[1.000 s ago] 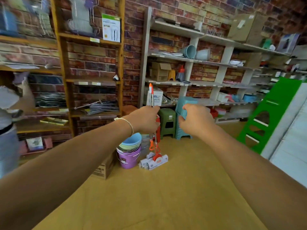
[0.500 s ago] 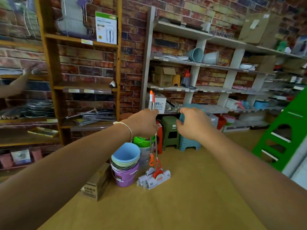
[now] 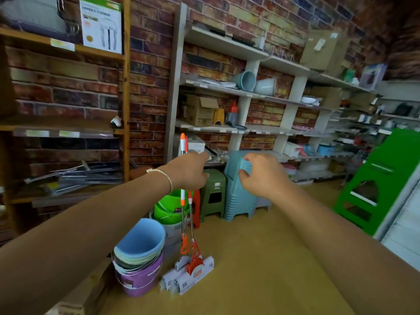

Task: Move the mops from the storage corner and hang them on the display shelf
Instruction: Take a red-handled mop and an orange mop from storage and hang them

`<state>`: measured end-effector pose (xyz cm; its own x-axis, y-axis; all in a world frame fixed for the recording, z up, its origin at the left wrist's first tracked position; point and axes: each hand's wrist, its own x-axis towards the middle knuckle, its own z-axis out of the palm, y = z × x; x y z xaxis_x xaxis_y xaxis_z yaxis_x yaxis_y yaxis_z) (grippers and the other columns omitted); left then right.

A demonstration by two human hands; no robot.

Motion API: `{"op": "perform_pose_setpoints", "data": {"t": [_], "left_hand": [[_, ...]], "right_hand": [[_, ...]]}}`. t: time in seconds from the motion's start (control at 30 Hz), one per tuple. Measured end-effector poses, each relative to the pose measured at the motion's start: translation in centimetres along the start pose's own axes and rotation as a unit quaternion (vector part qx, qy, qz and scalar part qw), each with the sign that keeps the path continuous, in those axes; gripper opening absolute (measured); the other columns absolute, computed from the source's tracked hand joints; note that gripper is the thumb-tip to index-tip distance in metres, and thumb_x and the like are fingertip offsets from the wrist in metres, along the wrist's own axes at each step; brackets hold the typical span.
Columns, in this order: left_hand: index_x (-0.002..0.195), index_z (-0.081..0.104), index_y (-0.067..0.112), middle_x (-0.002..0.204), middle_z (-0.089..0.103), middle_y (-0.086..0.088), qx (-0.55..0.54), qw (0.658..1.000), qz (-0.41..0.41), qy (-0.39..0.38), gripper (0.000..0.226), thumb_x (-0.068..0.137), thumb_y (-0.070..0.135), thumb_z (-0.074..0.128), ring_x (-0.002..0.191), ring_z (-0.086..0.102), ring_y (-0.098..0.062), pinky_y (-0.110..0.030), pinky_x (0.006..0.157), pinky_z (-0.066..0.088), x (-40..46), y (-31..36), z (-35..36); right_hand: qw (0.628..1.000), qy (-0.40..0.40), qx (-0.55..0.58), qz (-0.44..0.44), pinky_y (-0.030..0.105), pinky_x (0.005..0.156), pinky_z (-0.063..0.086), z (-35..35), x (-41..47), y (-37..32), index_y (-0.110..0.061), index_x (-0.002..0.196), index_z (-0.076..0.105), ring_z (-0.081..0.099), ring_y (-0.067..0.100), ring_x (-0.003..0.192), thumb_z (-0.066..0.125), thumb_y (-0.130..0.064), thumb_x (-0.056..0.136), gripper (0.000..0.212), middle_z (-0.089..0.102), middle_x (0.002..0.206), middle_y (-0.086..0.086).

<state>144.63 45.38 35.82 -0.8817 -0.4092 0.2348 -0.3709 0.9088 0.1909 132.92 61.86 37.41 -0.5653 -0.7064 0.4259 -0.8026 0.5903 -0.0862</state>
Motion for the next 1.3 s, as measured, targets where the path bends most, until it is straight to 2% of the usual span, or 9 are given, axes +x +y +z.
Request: {"op": "perform_pose_setpoints", "data": {"t": [0.1,0.3,0.4,0.5,0.8,1.03,1.1,1.2,1.3], "left_hand": [[0.146,0.034,0.007,0.146,0.043,-0.019,-0.001,1.000,0.011,-0.001,0.060,0.096,0.035,0.054,0.137,0.040,-0.034,-0.044,0.110,0.038,5.4,-2.6,0.2],[0.146,0.034,0.009,0.145,0.045,-0.018,-0.005,0.999,0.032,-0.013,0.060,0.096,0.035,0.054,0.133,0.044,-0.035,-0.044,0.106,0.042,14.8,-6.2,1.7],[0.150,0.029,0.008,0.146,0.042,-0.019,-0.001,0.999,0.043,-0.034,0.063,0.097,0.033,0.053,0.134,0.042,-0.034,-0.038,0.107,0.041,18.6,-7.1,3.6],[0.150,0.029,0.008,0.149,0.039,-0.019,0.002,0.998,0.043,-0.049,0.062,0.098,0.032,0.052,0.137,0.038,-0.034,-0.039,0.110,0.038,22.6,-8.4,5.7],[0.147,0.033,0.008,0.137,0.047,-0.020,0.004,0.997,-0.010,-0.076,0.058,0.097,0.031,0.052,0.126,0.048,-0.036,-0.041,0.102,0.045,36.6,-11.4,12.1],[0.151,0.027,0.006,0.150,0.038,-0.019,0.003,0.995,-0.071,-0.073,0.060,0.099,0.026,0.048,0.138,0.038,-0.035,-0.041,0.110,0.038,47.0,-12.9,13.6],[0.146,0.033,0.004,0.144,0.043,-0.021,0.003,0.994,-0.089,-0.068,0.054,0.098,0.022,0.047,0.132,0.043,-0.035,-0.043,0.106,0.041,48.8,-13.7,13.9],[0.127,0.046,0.002,0.121,0.055,-0.021,-0.003,0.993,-0.107,-0.052,0.035,0.094,0.016,0.047,0.107,0.052,-0.033,-0.041,0.091,0.047,51.2,-15.5,14.3],[0.110,0.053,-0.001,0.111,0.060,-0.020,-0.012,0.990,-0.134,-0.042,0.022,0.094,0.012,0.046,0.101,0.056,-0.034,-0.041,0.092,0.045,53.7,-18.0,14.9]], "right_hand": [[1.000,0.001,0.010,0.015,0.038,0.084,0.055,1.4,4.8,0.4,-0.015,0.140,0.051,0.061,0.029,0.109,0.056,-0.037,0.094,0.052,0.062,0.124,0.012],[0.998,0.008,0.022,0.054,0.038,0.086,0.054,5.3,12.8,1.7,-0.011,0.131,0.056,0.059,0.032,0.111,0.057,-0.035,0.094,0.044,0.061,0.122,0.014],[0.998,-0.002,0.032,0.057,0.038,0.090,0.053,8.2,16.0,3.0,-0.011,0.133,0.056,0.060,0.032,0.112,0.058,-0.035,0.093,0.047,0.062,0.125,0.014],[0.997,-0.019,0.045,0.065,0.039,0.096,0.051,11.2,19.4,5.1,-0.012,0.137,0.054,0.058,0.032,0.118,0.059,-0.037,0.092,0.052,0.060,0.131,0.012],[0.994,-0.055,0.080,0.054,0.037,0.100,0.047,19.2,31.5,13.2,-0.014,0.140,0.052,0.055,0.030,0.124,0.060,-0.036,0.093,0.053,0.058,0.136,0.011],[0.991,-0.072,0.108,0.014,0.038,0.097,0.050,22.6,42.2,17.9,-0.010,0.130,0.058,0.059,0.031,0.116,0.061,-0.031,0.093,0.043,0.063,0.126,0.013],[0.990,-0.080,0.118,0.002,0.037,0.096,0.050,23.9,44.8,18.5,-0.010,0.130,0.059,0.059,0.031,0.115,0.061,-0.030,0.093,0.042,0.064,0.125,0.013],[0.988,-0.090,0.124,-0.018,0.037,0.094,0.051,26.4,48.3,18.6,-0.012,0.127,0.061,0.060,0.031,0.113,0.061,-0.032,0.092,0.040,0.064,0.122,0.012],[0.985,-0.106,0.129,-0.028,0.038,0.094,0.052,29.5,51.8,18.1,-0.014,0.125,0.062,0.061,0.030,0.111,0.062,-0.034,0.091,0.039,0.065,0.122,0.010]]}}
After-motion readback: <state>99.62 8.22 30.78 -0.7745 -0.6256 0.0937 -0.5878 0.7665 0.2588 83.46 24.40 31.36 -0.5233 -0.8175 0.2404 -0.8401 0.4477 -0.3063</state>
